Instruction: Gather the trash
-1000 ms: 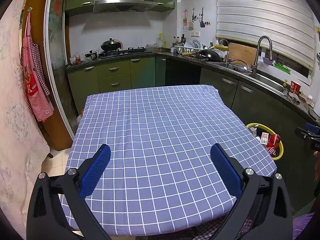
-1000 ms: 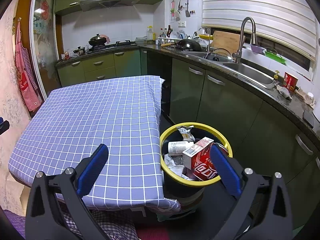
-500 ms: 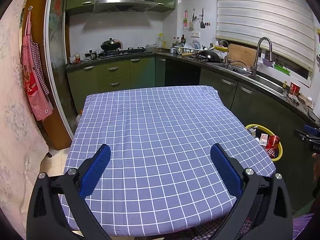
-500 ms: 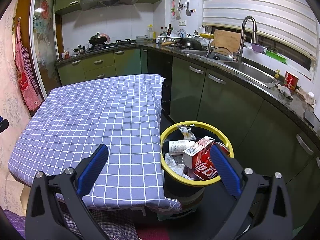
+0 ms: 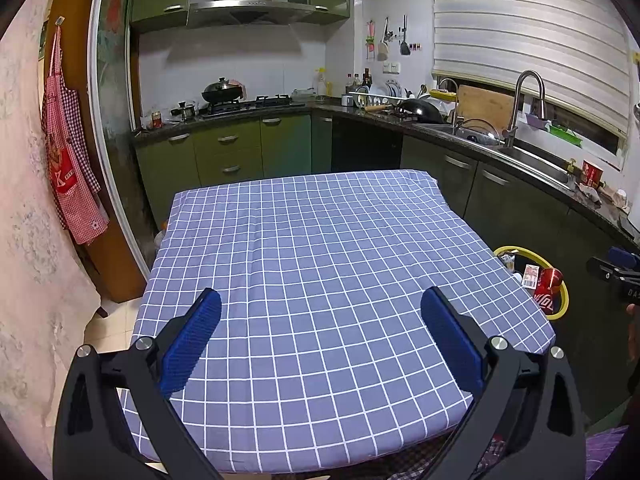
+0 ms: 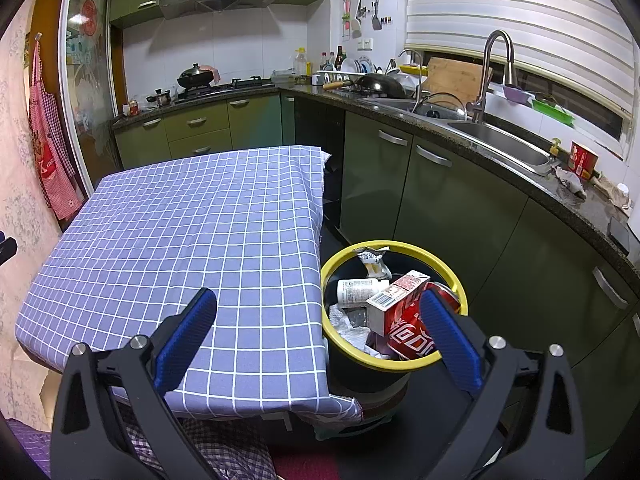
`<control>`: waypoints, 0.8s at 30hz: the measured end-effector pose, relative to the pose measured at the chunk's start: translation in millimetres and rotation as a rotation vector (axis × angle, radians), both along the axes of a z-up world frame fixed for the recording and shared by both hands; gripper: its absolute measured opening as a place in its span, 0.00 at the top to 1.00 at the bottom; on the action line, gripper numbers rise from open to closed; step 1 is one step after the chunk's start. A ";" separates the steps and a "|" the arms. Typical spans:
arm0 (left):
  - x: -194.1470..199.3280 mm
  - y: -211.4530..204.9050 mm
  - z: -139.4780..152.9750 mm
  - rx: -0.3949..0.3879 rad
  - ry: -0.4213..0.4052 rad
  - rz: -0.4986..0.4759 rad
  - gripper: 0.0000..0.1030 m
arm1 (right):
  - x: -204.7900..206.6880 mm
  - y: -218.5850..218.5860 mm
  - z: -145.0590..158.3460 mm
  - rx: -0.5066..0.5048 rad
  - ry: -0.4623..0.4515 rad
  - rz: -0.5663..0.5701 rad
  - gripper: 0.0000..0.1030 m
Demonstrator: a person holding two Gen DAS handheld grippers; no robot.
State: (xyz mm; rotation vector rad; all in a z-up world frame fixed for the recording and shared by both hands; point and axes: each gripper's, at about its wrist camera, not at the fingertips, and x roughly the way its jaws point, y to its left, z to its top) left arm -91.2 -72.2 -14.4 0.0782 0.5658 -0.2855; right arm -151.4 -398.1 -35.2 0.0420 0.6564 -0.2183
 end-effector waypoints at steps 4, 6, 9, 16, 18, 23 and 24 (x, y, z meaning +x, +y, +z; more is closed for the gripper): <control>0.3 -0.1 -0.4 -0.002 -0.001 0.001 0.04 | -0.6 0.1 -1.1 0.000 0.001 0.002 0.06; 0.1 -0.3 -0.4 -0.001 -0.001 0.000 0.04 | -0.4 -0.2 -1.0 0.001 0.001 0.000 0.06; -0.2 -0.4 -0.4 0.005 -0.002 -0.001 0.04 | -0.5 0.2 -1.3 0.000 0.002 0.001 0.06; 0.0 -2.0 -1.7 0.012 -0.003 -0.002 0.04 | 0.3 -1.6 -4.6 0.001 0.008 0.005 0.06; 0.1 -3.1 -1.7 0.017 -0.004 -0.001 0.04 | 0.4 -1.6 -4.6 0.001 0.008 0.005 0.06; -0.3 -3.5 -2.1 0.015 -0.006 -0.002 0.04 | 1.0 -1.7 -5.4 0.000 0.009 0.005 0.06; -0.2 -3.6 -2.2 0.016 -0.006 -0.002 0.04 | 1.0 -1.7 -4.8 0.001 0.009 0.005 0.06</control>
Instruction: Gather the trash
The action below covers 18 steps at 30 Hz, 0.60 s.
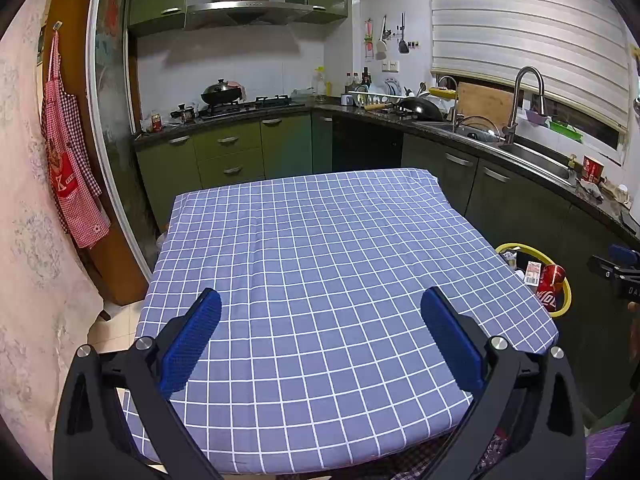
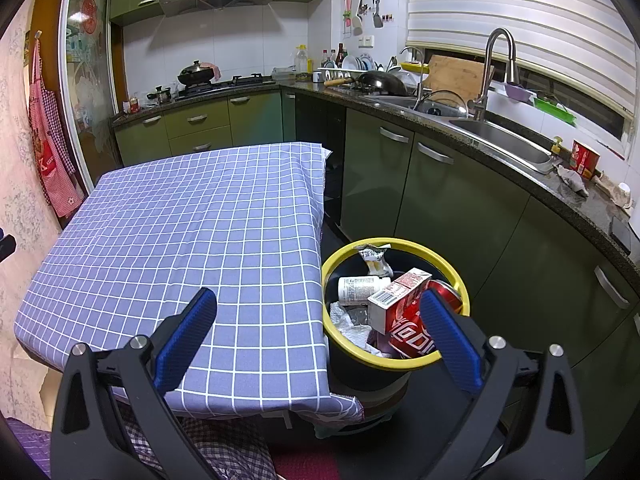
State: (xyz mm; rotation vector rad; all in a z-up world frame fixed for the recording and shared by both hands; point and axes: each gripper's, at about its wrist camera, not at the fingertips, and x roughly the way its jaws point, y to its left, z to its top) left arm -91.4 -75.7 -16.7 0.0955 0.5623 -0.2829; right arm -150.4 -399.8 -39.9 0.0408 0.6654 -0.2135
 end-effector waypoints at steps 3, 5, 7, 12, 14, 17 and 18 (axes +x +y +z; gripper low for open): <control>-0.2 0.0 -0.1 -0.002 0.002 -0.002 0.04 | 0.3 0.4 -1.1 -0.001 0.002 0.001 0.06; 0.4 0.4 -0.3 -0.003 0.003 -0.004 0.04 | 0.8 0.2 -1.6 0.001 0.003 0.001 0.06; 0.3 0.6 -0.5 -0.001 0.002 -0.004 0.04 | 0.7 0.5 -2.4 0.000 0.004 0.002 0.06; 1.1 0.6 -0.7 0.000 0.002 0.001 0.04 | 1.2 0.7 -2.5 0.000 0.006 0.001 0.06; 2.0 1.0 -1.0 -0.004 0.007 0.003 0.04 | 1.5 0.8 -2.7 0.000 0.008 0.003 0.06; 0.2 1.2 -1.4 -0.009 -0.014 -0.015 0.04 | 2.2 0.9 -3.3 0.000 0.009 0.006 0.06; -1.1 1.0 -1.0 -0.004 -0.027 -0.016 0.04 | 2.4 1.1 -3.8 0.000 0.010 0.007 0.06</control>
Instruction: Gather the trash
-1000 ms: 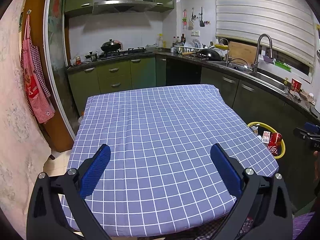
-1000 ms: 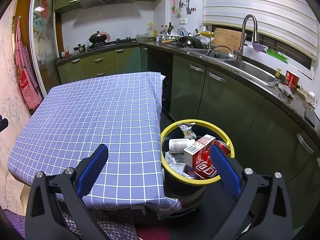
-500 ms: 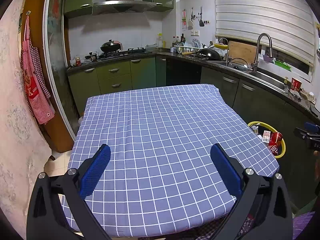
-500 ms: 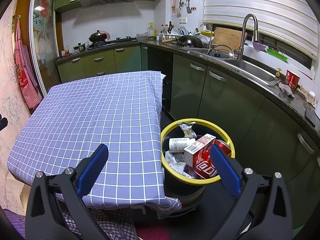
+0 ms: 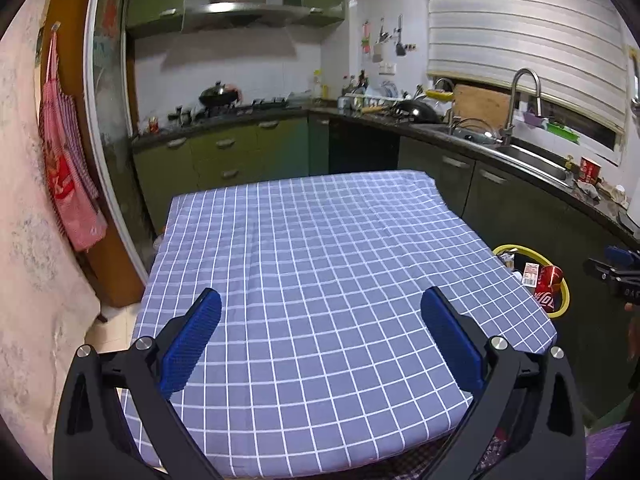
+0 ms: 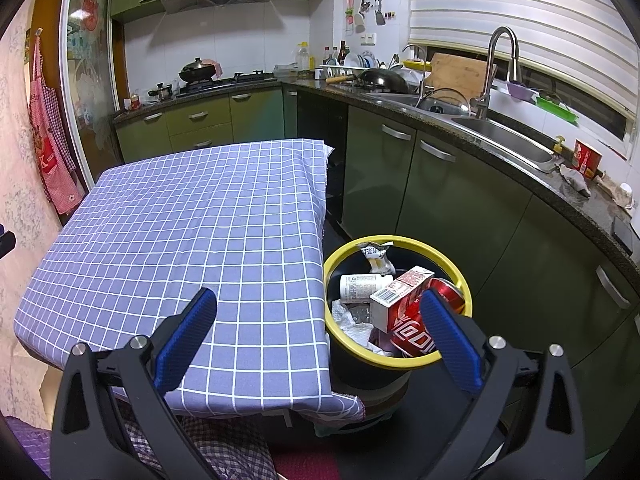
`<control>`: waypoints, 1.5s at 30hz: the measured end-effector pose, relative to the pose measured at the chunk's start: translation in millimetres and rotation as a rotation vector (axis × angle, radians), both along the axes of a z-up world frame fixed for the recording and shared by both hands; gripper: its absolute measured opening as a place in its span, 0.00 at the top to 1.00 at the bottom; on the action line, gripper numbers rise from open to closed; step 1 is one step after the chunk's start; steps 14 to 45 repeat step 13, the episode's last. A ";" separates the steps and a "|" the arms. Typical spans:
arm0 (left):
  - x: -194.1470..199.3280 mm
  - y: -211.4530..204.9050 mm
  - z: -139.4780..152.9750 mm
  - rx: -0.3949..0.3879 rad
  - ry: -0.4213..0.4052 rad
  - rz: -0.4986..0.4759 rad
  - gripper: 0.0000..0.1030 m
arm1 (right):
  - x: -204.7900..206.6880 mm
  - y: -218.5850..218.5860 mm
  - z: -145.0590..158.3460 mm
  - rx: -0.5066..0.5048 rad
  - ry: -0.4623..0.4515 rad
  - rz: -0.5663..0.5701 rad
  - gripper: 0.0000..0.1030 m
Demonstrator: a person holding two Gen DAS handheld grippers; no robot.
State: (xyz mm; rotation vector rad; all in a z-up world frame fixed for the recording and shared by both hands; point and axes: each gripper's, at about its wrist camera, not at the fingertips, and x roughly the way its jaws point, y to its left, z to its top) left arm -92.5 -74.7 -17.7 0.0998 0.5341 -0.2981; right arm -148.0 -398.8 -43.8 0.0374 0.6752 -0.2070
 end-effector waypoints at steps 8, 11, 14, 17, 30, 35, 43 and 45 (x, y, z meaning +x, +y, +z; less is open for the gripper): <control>22.7 8.8 1.7 -0.014 0.053 0.038 0.04 | 10.3 -0.3 -0.5 -0.013 0.016 0.008 0.06; 44.0 14.3 -3.0 -0.012 0.084 0.058 0.04 | 24.7 4.7 0.8 -0.044 0.031 0.029 0.06; 65.0 19.1 -8.0 -0.003 0.104 0.074 0.04 | 38.6 8.6 0.5 -0.058 0.045 0.043 0.06; 65.0 19.1 -8.0 -0.003 0.104 0.074 0.04 | 38.6 8.6 0.5 -0.058 0.045 0.043 0.06; 65.0 19.1 -8.0 -0.003 0.104 0.074 0.04 | 38.6 8.6 0.5 -0.058 0.045 0.043 0.06; 65.0 19.1 -8.0 -0.003 0.104 0.074 0.04 | 38.6 8.6 0.5 -0.058 0.045 0.043 0.06; 65.0 19.1 -8.0 -0.003 0.104 0.074 0.04 | 38.6 8.6 0.5 -0.058 0.045 0.043 0.06; 65.0 19.1 -8.0 -0.003 0.104 0.074 0.04 | 38.6 8.6 0.5 -0.058 0.045 0.043 0.06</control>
